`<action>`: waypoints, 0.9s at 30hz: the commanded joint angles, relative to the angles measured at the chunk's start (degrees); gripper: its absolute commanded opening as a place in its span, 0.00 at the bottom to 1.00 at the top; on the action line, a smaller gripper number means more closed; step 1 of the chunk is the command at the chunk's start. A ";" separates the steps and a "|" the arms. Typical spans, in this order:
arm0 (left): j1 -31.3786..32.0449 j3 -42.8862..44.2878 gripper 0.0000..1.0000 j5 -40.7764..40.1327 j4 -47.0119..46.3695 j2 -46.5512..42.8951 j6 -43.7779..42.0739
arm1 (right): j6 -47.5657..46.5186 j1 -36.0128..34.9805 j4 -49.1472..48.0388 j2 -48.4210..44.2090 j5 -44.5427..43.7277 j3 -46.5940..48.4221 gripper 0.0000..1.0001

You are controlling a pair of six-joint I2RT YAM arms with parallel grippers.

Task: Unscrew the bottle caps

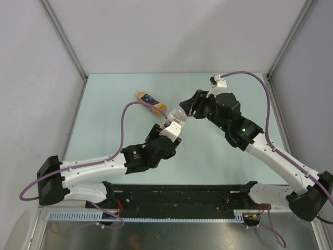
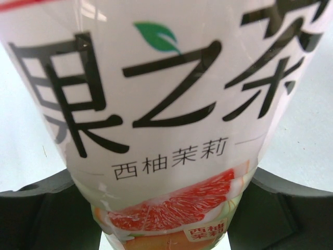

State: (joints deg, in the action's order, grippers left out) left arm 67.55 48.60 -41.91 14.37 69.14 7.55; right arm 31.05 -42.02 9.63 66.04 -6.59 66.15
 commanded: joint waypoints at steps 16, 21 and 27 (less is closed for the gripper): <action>1.09 7.21 0.27 3.67 9.12 2.94 5.61 | 8.41 1.77 3.64 1.68 5.55 2.36 0.21; 1.10 7.34 0.27 4.10 10.74 5.04 6.49 | 11.24 1.30 -0.89 2.64 7.85 2.04 0.46; 1.14 8.67 0.25 0.85 12.40 7.45 7.37 | 12.34 0.56 -3.61 3.72 6.80 1.99 0.63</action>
State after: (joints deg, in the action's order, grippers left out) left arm 68.10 54.15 -39.72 24.95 74.78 14.79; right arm 40.77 -40.01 11.64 69.47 -2.26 66.37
